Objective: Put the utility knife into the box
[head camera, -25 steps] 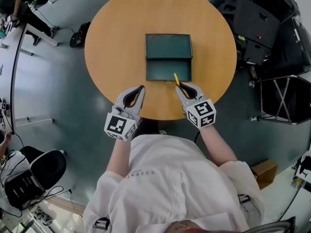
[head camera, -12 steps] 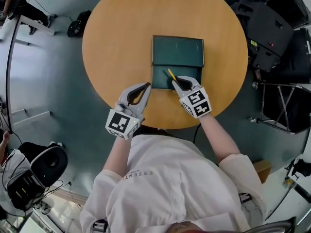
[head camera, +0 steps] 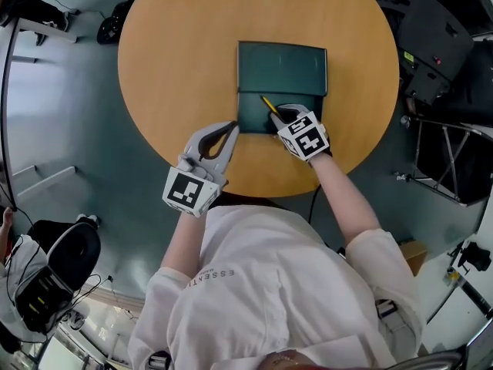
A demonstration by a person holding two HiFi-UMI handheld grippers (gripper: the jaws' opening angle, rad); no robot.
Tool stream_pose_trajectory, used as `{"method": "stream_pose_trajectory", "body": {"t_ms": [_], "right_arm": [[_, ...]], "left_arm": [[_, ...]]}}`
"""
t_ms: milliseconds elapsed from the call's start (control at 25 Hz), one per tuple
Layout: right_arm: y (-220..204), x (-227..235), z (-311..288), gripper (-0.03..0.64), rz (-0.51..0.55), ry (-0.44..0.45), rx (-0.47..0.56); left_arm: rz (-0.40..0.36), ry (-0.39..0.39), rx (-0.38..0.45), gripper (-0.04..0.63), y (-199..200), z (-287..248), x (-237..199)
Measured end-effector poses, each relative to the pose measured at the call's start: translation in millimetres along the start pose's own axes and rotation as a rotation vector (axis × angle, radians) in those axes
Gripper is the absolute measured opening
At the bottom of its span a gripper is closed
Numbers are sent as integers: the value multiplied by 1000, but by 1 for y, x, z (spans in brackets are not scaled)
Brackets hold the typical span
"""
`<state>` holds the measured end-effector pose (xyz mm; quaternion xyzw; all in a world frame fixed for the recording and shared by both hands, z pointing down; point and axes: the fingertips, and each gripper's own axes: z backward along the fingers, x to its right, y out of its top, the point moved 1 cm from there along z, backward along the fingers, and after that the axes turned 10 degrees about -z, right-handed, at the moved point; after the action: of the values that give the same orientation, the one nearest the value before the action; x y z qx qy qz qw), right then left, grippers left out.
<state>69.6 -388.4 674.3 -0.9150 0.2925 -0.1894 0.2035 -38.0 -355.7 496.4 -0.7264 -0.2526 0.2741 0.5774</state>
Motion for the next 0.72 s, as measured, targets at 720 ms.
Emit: {"method": "stream_pose_trajectory", "body": {"t_ms": [720], "right_arm": [[41, -13, 75, 64, -101, -9, 311]], "left_arm": [[-5, 80, 103, 15, 30, 31, -9]]}}
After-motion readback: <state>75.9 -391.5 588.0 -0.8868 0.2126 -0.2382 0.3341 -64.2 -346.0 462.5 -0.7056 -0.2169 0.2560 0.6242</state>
